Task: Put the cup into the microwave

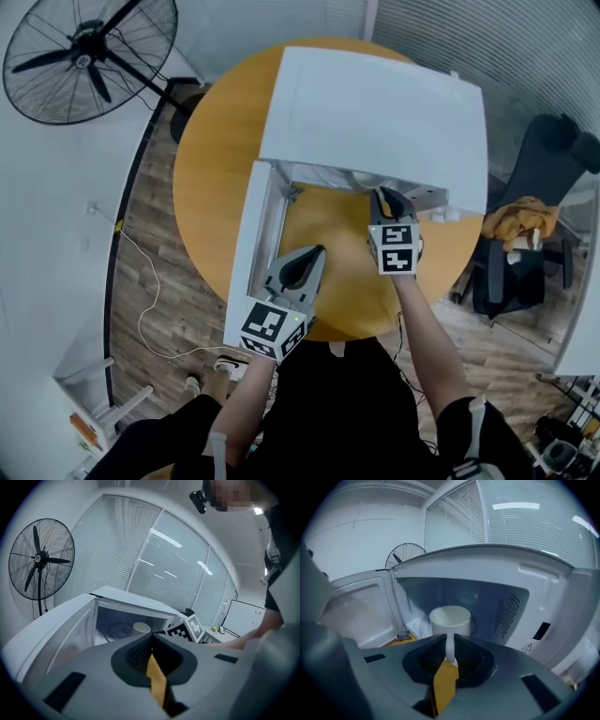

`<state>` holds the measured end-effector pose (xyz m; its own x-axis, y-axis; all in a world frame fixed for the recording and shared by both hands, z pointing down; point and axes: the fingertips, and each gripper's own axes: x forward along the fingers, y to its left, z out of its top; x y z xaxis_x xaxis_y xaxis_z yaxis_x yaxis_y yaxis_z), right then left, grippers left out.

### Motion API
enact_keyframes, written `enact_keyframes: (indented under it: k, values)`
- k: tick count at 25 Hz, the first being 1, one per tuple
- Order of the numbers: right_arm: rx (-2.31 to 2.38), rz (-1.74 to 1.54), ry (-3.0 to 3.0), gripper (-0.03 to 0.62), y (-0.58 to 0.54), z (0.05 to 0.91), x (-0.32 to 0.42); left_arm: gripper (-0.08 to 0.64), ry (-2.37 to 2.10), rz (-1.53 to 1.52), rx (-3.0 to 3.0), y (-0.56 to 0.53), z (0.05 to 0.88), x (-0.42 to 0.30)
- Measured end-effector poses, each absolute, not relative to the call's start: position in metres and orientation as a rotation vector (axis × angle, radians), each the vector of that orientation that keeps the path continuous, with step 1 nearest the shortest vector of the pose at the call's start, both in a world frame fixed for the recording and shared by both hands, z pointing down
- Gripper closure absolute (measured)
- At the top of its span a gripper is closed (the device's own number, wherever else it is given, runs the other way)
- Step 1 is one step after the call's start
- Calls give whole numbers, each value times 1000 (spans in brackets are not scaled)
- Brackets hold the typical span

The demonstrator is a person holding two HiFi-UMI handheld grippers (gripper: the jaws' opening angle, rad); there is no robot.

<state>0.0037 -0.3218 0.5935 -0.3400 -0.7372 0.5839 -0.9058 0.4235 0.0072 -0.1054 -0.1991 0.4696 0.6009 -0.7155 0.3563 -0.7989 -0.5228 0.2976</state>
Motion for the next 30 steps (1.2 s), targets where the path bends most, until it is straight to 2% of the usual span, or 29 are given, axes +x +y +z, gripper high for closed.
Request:
enact_keyframes:
  k: [30]
  values:
    - [1533, 320, -2265, 529, -381, 603, -18, 565, -1142, 273, 2390, -204, 483, -109]
